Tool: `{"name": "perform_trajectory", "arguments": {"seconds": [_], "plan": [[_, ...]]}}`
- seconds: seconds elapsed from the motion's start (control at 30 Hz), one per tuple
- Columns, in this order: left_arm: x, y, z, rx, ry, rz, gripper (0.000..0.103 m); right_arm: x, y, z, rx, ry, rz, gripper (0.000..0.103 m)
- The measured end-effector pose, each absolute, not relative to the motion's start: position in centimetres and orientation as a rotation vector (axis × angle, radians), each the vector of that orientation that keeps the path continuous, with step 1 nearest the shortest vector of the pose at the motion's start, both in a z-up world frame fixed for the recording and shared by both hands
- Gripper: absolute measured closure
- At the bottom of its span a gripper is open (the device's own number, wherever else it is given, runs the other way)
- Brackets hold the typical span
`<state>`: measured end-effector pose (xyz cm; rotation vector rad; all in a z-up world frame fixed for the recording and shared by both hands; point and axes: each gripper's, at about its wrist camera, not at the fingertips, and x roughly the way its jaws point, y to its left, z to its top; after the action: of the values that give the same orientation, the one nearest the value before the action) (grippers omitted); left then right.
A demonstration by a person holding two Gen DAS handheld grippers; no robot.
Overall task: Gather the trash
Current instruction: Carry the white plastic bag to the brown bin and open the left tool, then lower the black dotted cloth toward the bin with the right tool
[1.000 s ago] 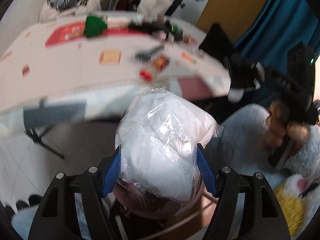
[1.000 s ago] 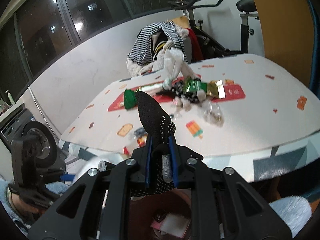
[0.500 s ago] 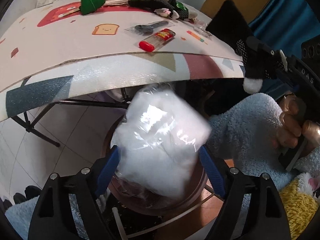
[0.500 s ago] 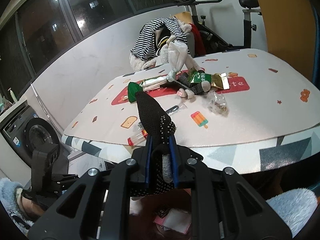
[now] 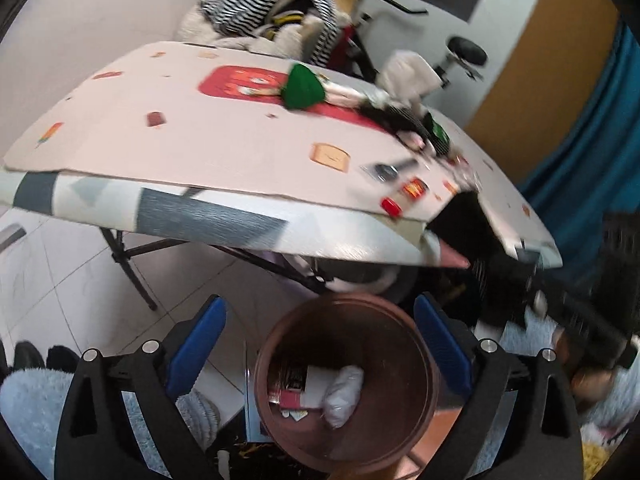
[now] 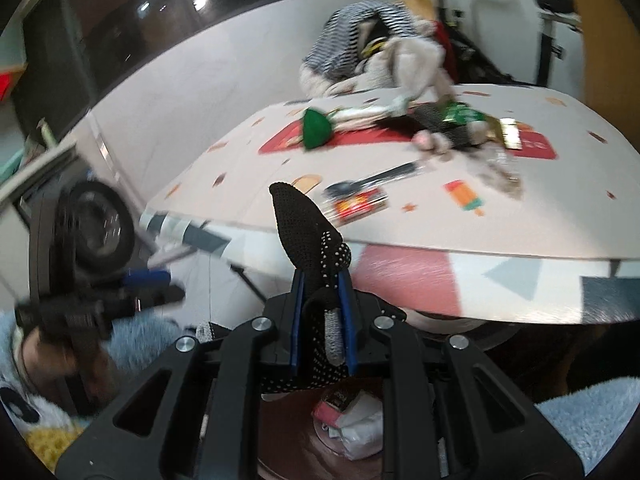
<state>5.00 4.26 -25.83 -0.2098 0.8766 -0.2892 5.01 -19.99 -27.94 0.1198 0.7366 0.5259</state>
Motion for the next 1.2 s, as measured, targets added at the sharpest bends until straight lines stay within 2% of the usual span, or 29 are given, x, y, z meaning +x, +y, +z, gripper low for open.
{"name": "perform_trajectory", "arguments": {"seconds": [0.3, 0.53, 0.67, 0.8, 0.87, 0.9, 1.0, 1.2], "plan": [[5.1, 6.5, -25.6, -0.285, 0.849, -0.224, 0.010, 4.7, -15.9, -30.3, -0.024, 0.868, 0.662, 0.083], [4.9, 6.8, -25.7, -0.285, 0.848, -0.215, 0.010, 6.4, -15.6, -33.5, -0.028, 1.035, 0.587, 0.083], [5.0, 6.9, -25.8, -0.291, 0.853, -0.209, 0.010, 6.8, -16.2, -34.2, -0.016, 1.070, 0.561, 0.080], [5.0, 7.0, -25.8, -0.294, 0.854, -0.204, 0.009, 7.1, -16.1, -34.1, -0.022, 1.069, 0.548, 0.067], [5.0, 7.0, -25.8, -0.293, 0.854, -0.203, 0.009, 6.9, -16.1, -34.0, -0.032, 1.062, 0.531, 0.046], [5.0, 7.0, -25.9, -0.293, 0.855, -0.203, 0.009, 6.8, -16.2, -34.0, -0.036, 1.059, 0.524, 0.031], [5.0, 7.0, -25.9, -0.292, 0.856, -0.202, 0.009, 7.0, -16.2, -34.2, -0.046, 1.061, 0.507, 0.012], [5.0, 7.0, -25.9, -0.291, 0.855, -0.202, 0.009, 6.8, -16.3, -33.8, -0.065, 1.043, 0.493, 0.007]]}}
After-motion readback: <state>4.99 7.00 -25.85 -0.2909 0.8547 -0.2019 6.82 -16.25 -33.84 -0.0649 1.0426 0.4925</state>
